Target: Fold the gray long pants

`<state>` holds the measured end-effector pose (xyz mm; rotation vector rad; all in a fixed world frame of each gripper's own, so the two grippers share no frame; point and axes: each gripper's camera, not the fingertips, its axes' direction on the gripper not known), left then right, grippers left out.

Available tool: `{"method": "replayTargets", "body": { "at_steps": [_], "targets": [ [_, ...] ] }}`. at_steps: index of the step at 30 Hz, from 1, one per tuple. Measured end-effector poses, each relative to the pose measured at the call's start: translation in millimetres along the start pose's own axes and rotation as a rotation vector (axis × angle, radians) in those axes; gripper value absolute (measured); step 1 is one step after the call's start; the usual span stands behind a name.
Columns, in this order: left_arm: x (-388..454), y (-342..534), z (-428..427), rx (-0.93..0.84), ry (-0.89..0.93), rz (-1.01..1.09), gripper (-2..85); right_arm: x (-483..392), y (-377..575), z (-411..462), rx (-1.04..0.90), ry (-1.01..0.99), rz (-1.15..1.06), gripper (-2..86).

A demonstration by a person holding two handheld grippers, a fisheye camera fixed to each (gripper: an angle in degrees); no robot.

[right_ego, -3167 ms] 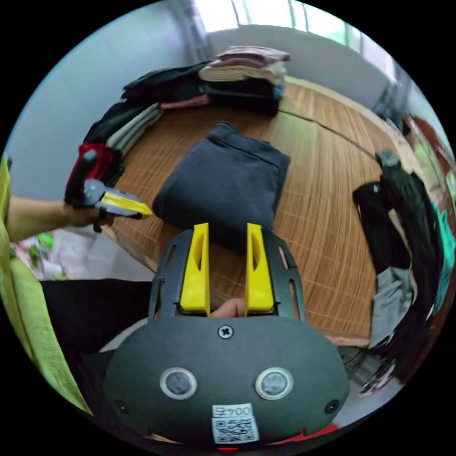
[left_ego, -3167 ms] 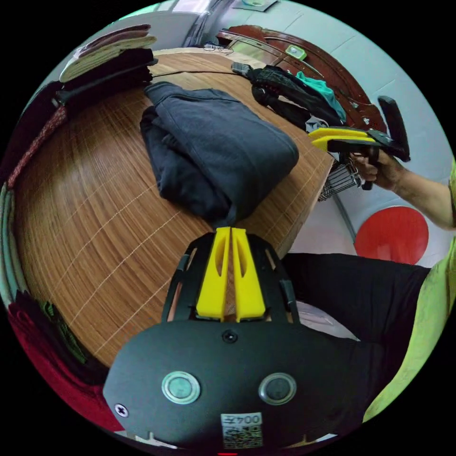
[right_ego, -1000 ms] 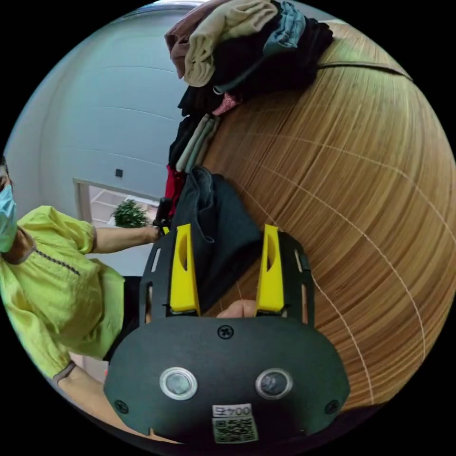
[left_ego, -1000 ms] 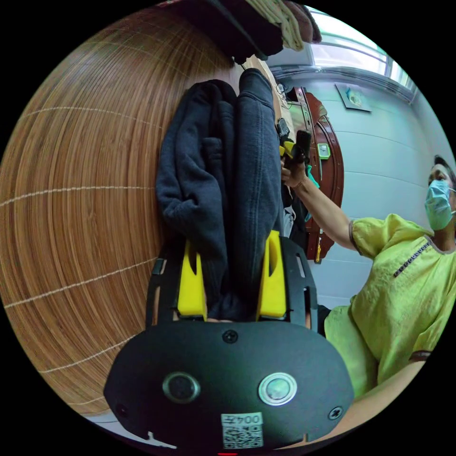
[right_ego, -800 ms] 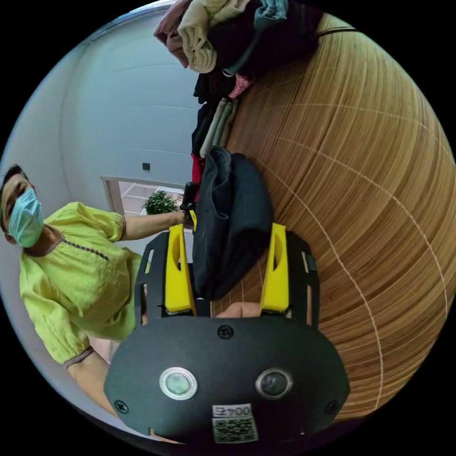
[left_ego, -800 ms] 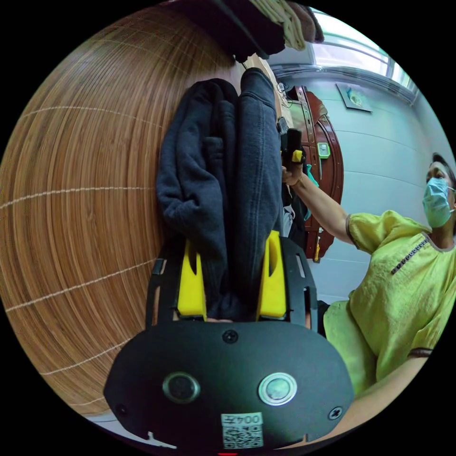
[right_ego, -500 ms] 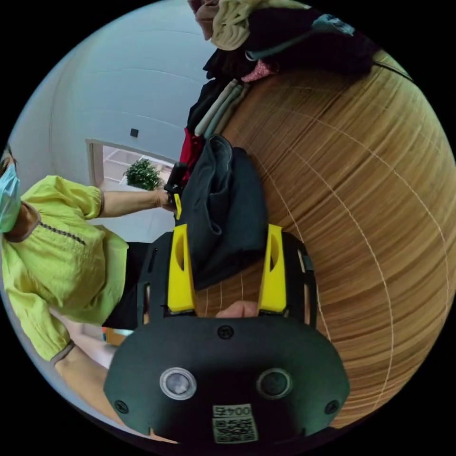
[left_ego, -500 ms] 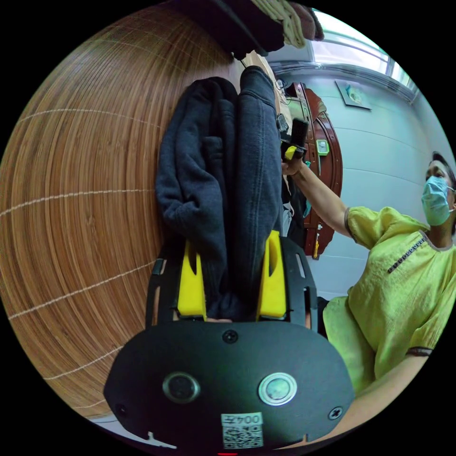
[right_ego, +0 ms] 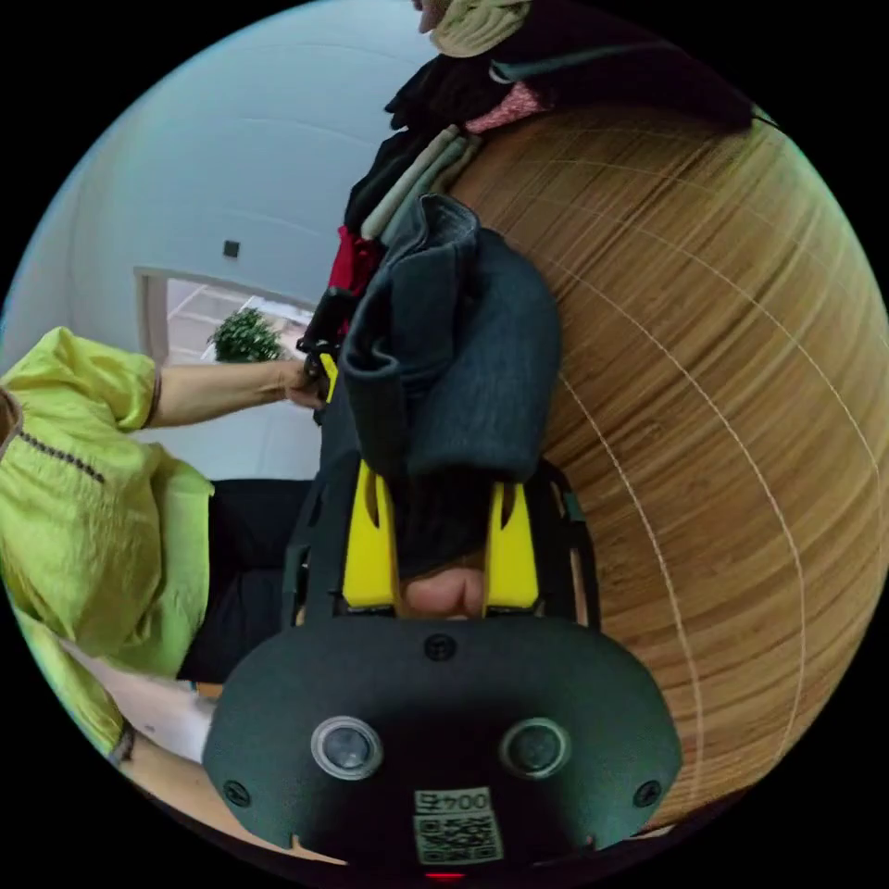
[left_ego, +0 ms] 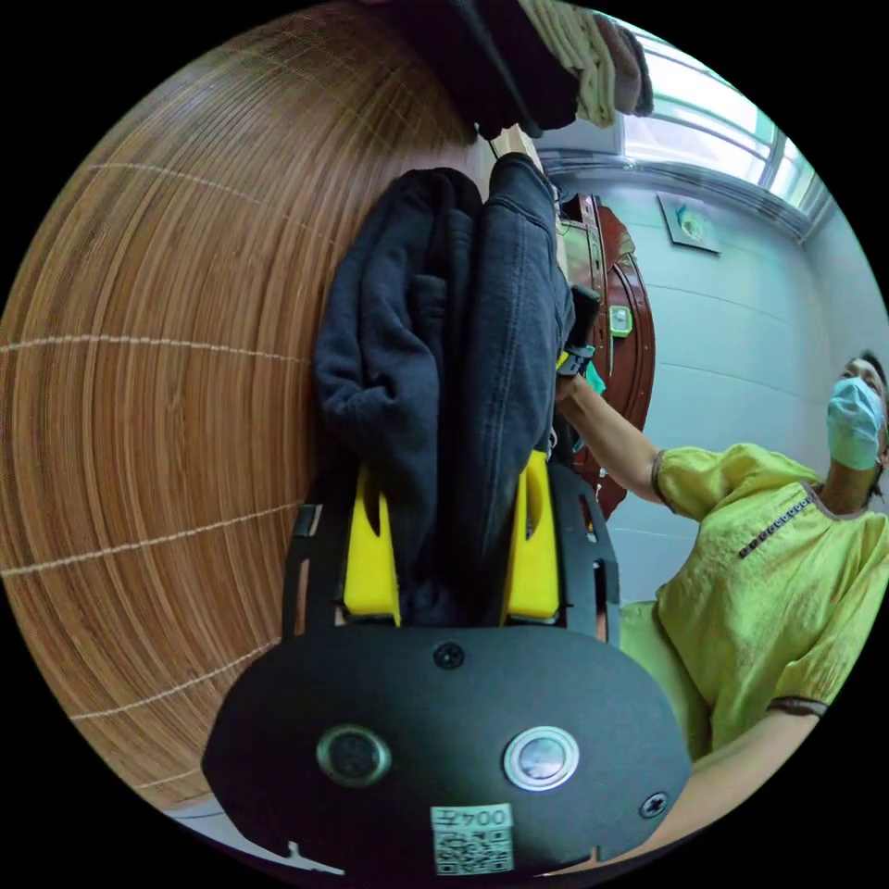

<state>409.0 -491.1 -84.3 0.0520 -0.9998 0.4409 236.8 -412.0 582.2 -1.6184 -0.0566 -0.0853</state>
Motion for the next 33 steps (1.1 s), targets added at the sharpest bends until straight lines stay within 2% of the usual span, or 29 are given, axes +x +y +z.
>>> {"method": "replayTargets", "body": {
  "at_steps": [2, 5, 8, 13, 17, 20, 24, 29, 33],
  "targets": [
    [1, 20, -2, 0.031, -0.045, -0.002, 19.2, -29, 7, -9, 0.104, 0.101, 0.055, 12.0],
    [11, 57, -2, 0.106, -0.120, -0.013, 18.2, -68, 12, -20, 0.194, 0.143, 0.122, 11.1],
    [24, 90, 0, 0.140, -0.194, -0.022, 17.6, -103, 11, -30, 0.219, 0.200, 0.157, 10.8],
    [26, 138, -6, 0.145, -0.182, -0.014, 17.1, -141, -2, -50, 0.223, 0.257, 0.202, 9.9],
    [40, 160, -37, 0.175, -0.154, 0.039, 17.1, -194, -37, -83, 0.253, 0.315, 0.147, 9.4],
    [63, 169, -88, 0.225, -0.157, 0.107, 17.1, -238, -80, -112, 0.323, 0.331, 0.085, 9.3],
    [106, 159, -198, 0.323, -0.226, 0.215, 17.1, -280, -160, -150, 0.397, 0.339, -0.029, 9.4],
    [141, 112, -340, 0.436, -0.295, 0.314, 17.1, -316, -316, -211, 0.487, 0.322, -0.159, 9.7],
    [153, 70, -439, 0.495, -0.352, 0.347, 17.2, -317, -415, -241, 0.502, 0.291, -0.166, 10.1]
  ]
}}
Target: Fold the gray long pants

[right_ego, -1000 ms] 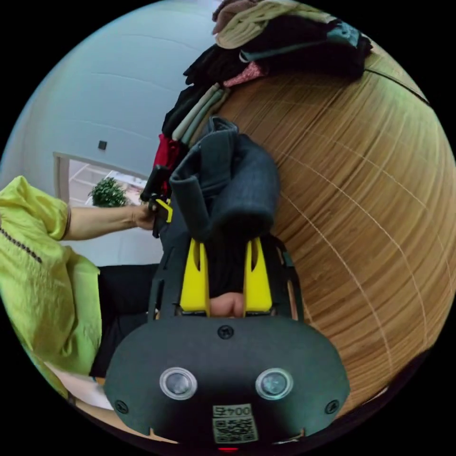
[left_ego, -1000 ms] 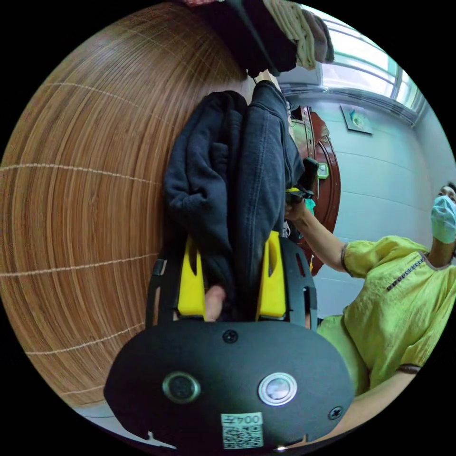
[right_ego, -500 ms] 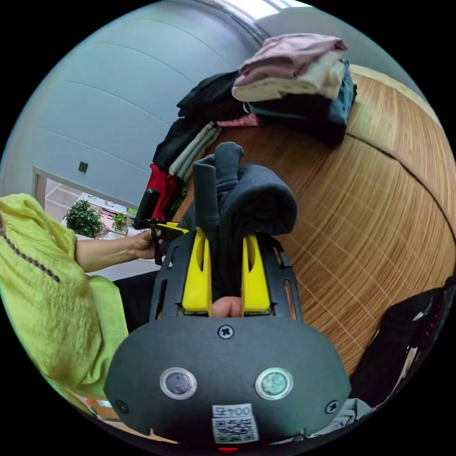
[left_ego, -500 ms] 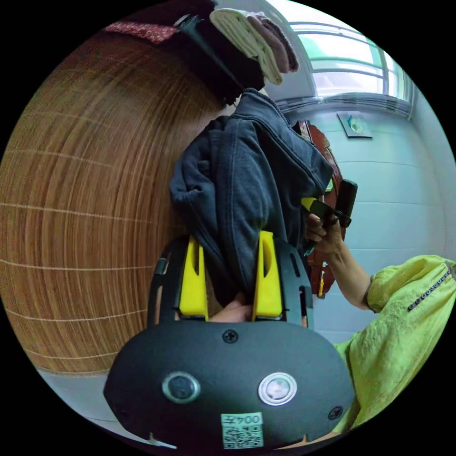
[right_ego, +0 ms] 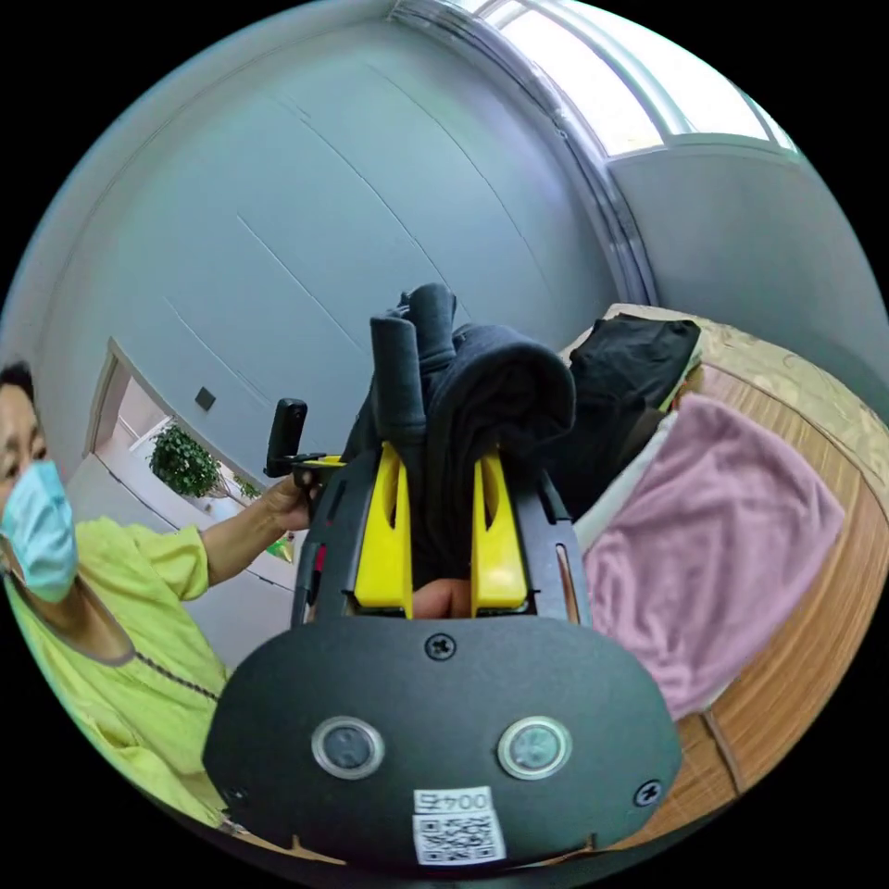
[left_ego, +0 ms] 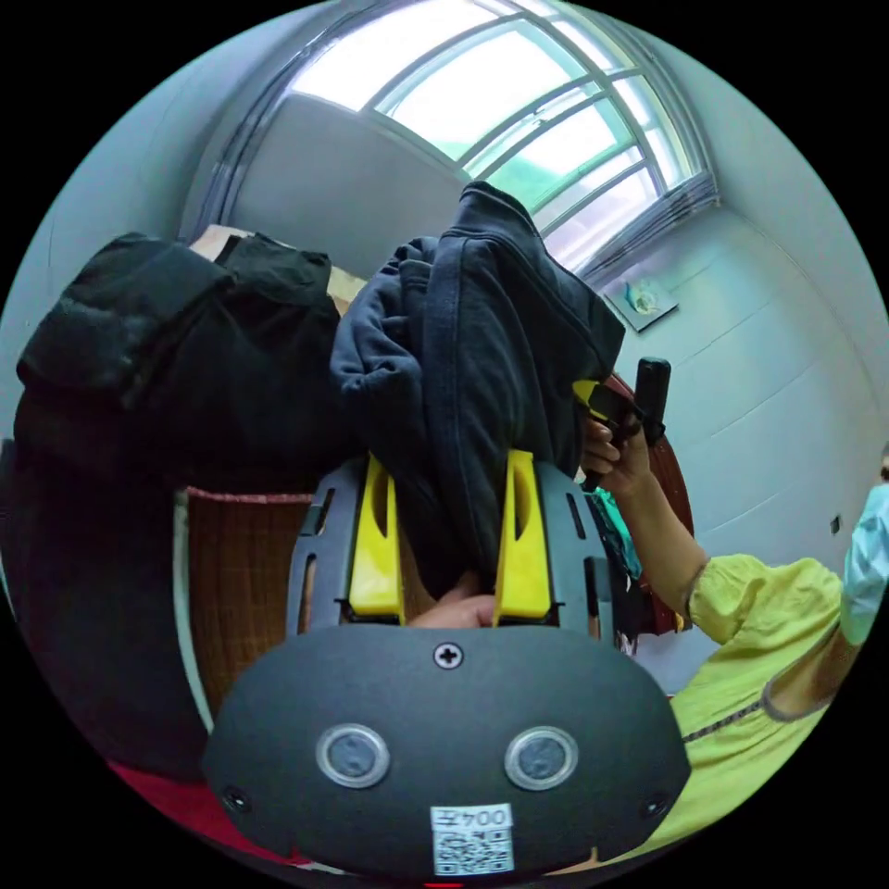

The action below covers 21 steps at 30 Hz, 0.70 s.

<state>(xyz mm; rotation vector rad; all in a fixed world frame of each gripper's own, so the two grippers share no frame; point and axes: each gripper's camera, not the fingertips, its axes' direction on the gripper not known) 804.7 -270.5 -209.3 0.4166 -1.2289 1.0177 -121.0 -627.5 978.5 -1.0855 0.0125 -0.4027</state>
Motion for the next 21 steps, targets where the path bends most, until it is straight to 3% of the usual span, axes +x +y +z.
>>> {"method": "replayTargets", "body": {
  "at_steps": [6, 10, 12, 14, 16, 19, 21],
  "targets": [
    [-105, -48, -5, -0.052, 0.020, -0.079, 17.3, 52, -93, 70, -0.087, 0.038, 0.116, 11.1],
    [-203, -13, 40, -0.116, -0.077, -0.185, 17.0, 119, -80, 130, -0.137, 0.222, 0.426, 11.3],
    [-235, 18, 33, 0.028, 0.091, -0.298, 16.0, 128, -66, 128, -0.063, 0.244, 0.506, 11.0],
    [-233, 39, 20, 0.098, 0.161, -0.296, 14.6, 112, -49, 96, 0.127, 0.214, 0.469, 11.5],
    [-205, 59, -10, 0.125, 0.054, -0.211, 11.7, 89, -33, 75, 0.218, 0.177, 0.409, 12.5],
    [-155, 72, -46, 0.259, 0.030, -0.087, 7.9, 52, -5, 75, 0.164, 0.182, 0.370, 14.1],
    [-123, 56, -40, 0.241, 0.057, -0.016, 7.3, 37, 9, 92, 0.114, 0.203, 0.377, 12.8]
  ]
}}
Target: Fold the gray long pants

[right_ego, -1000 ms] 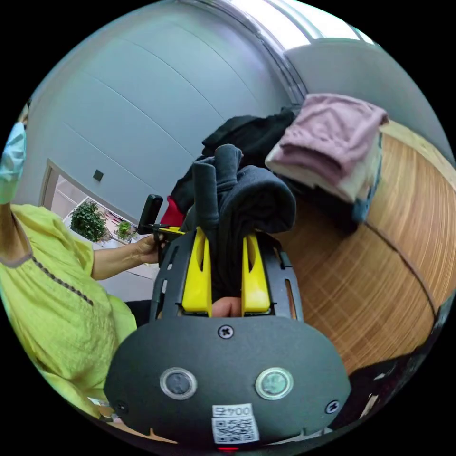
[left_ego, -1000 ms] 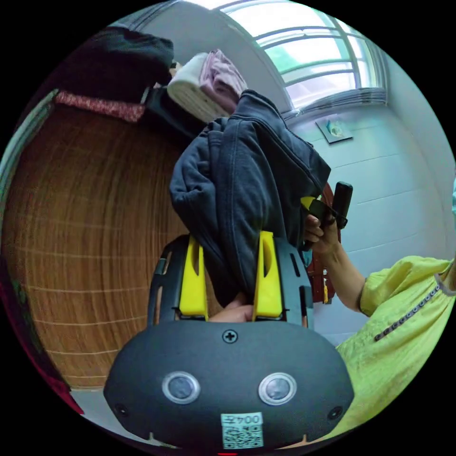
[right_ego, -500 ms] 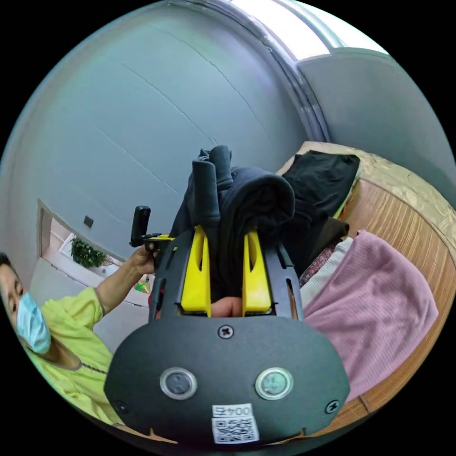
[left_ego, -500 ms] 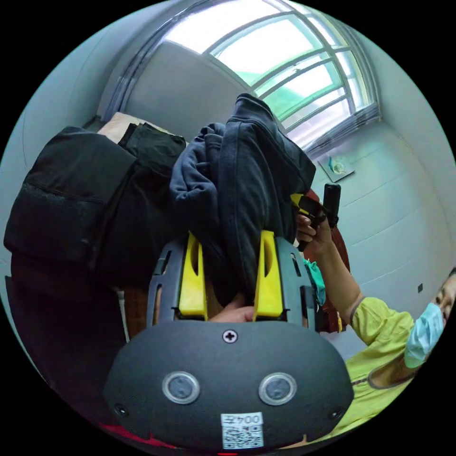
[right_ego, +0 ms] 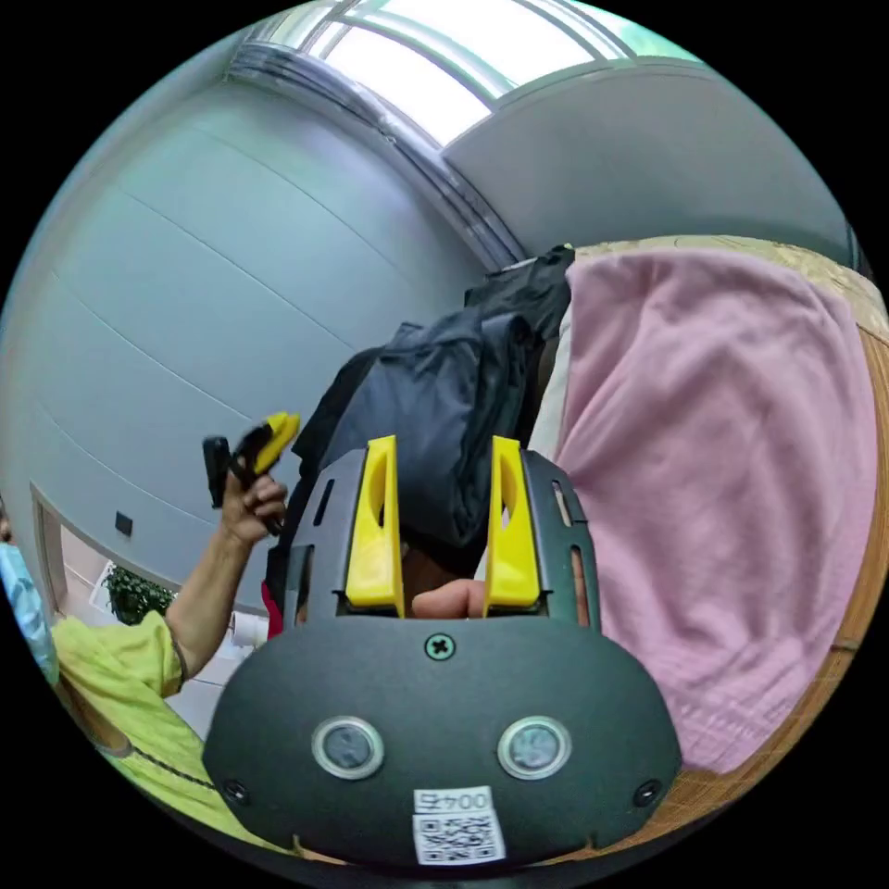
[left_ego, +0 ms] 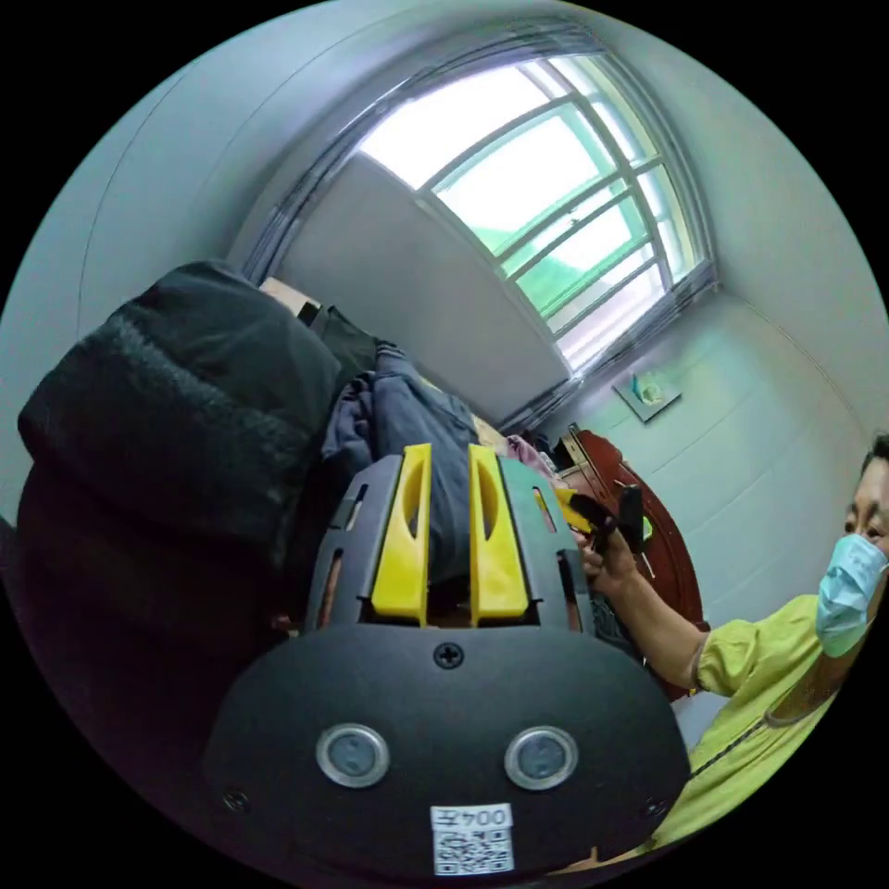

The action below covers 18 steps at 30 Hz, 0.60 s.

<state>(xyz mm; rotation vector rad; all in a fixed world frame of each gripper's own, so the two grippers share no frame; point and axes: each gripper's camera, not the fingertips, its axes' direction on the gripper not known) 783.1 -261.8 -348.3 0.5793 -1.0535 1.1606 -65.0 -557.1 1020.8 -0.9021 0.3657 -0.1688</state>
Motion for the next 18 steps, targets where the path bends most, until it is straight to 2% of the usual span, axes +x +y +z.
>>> {"method": "replayTargets", "body": {
  "at_steps": [3, 5, 7, 8, 9, 13, 16, 18],
  "targets": [
    [52, -26, 54, -0.076, -0.035, 0.114, 7.0, -15, 23, 42, -0.082, -0.033, 0.045, 8.0],
    [67, -34, 95, -0.144, -0.099, 0.146, 6.6, -40, 36, 64, -0.035, 0.094, 0.023, 7.5],
    [60, -24, 157, -0.295, -0.403, 0.168, 4.7, -55, 43, 73, 0.008, 0.174, 0.002, 7.2],
    [52, -15, 175, -0.355, -0.480, 0.174, 4.0, -62, 46, 79, 0.016, 0.191, -0.029, 6.9],
    [47, 4, 186, -0.316, -0.502, 0.226, 3.1, -63, 47, 83, 0.003, 0.194, -0.035, 6.8],
    [61, 25, 196, -0.273, -0.510, 0.264, 1.3, -68, 51, 58, 0.023, 0.107, -0.026, 1.2],
    [81, 26, 178, -0.231, -0.378, 0.208, 0.7, -85, 95, 11, 0.119, 0.206, -0.101, -0.2],
    [112, 46, 162, -0.191, -0.280, 0.245, 0.4, -78, 138, -4, 0.055, 0.308, -0.099, -0.5]
  ]
}}
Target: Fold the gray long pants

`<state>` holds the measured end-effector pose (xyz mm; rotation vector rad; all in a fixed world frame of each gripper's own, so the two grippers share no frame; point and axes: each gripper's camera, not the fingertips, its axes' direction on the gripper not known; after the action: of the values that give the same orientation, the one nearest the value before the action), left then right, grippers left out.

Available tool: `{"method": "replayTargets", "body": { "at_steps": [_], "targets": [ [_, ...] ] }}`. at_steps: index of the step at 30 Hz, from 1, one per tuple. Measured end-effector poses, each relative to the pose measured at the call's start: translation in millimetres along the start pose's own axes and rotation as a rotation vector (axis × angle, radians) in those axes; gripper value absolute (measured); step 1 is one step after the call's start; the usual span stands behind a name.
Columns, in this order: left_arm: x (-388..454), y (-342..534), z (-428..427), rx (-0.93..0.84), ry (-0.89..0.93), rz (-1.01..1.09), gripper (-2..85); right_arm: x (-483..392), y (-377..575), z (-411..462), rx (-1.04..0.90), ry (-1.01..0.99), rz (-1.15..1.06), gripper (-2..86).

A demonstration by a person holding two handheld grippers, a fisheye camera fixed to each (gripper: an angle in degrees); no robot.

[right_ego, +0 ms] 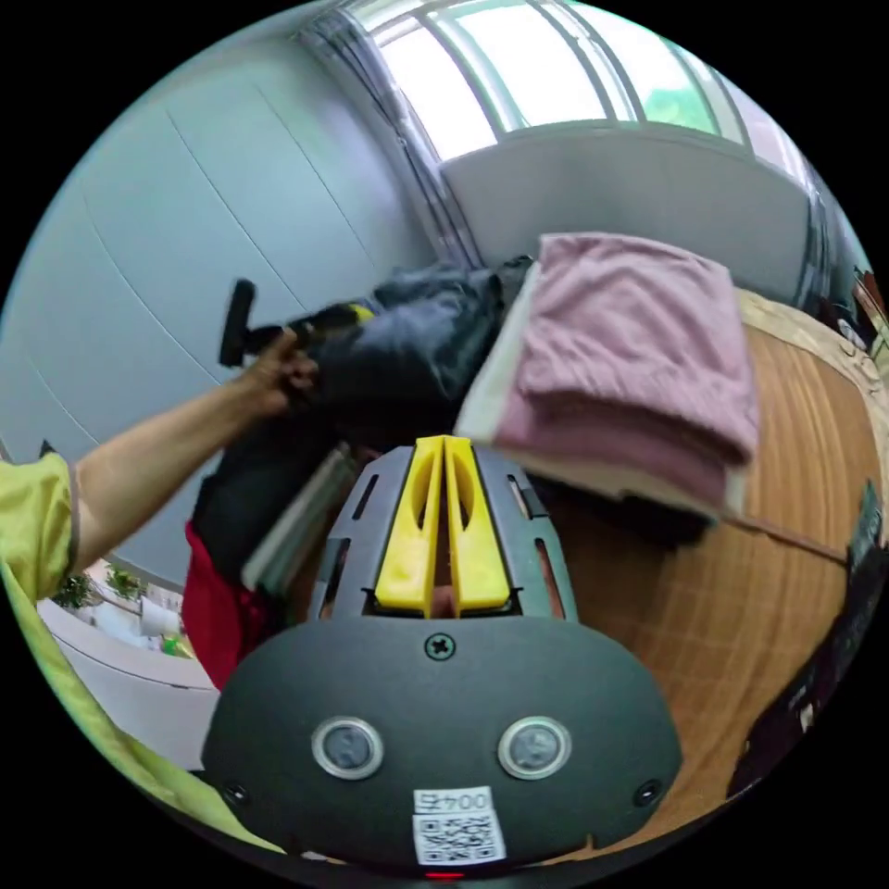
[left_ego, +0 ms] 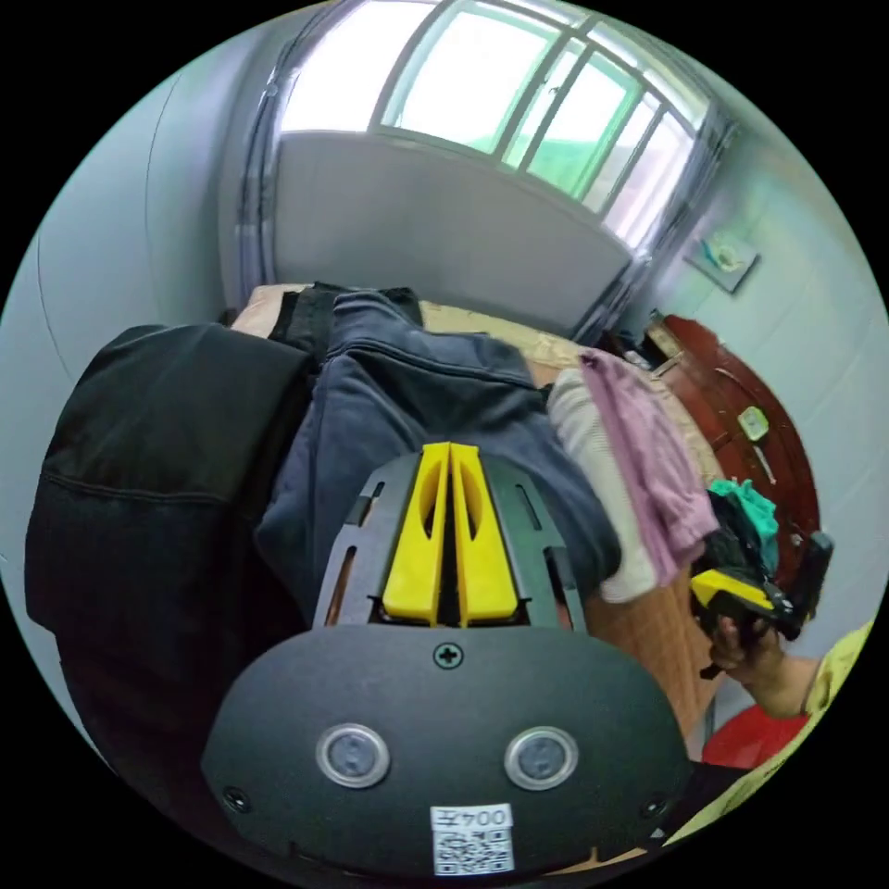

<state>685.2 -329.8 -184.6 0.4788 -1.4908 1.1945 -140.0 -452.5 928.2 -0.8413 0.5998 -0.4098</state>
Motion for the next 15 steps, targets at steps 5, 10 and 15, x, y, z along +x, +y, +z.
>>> {"method": "replayTargets", "body": {
  "at_steps": [5, 10, 15],
  "targets": [
    [129, 130, 1, -0.240, 0.014, 0.141, 0.1, 64, 179, -30, -0.425, 0.333, 0.185, -0.7],
    [268, 325, 57, -0.576, -0.079, 0.119, 0.1, 98, 303, -73, -0.658, 0.571, 0.275, -0.7],
    [370, 389, 109, -0.667, -0.133, 0.062, 0.1, 119, 366, -74, -0.806, 0.612, 0.287, -0.8]
  ]
}}
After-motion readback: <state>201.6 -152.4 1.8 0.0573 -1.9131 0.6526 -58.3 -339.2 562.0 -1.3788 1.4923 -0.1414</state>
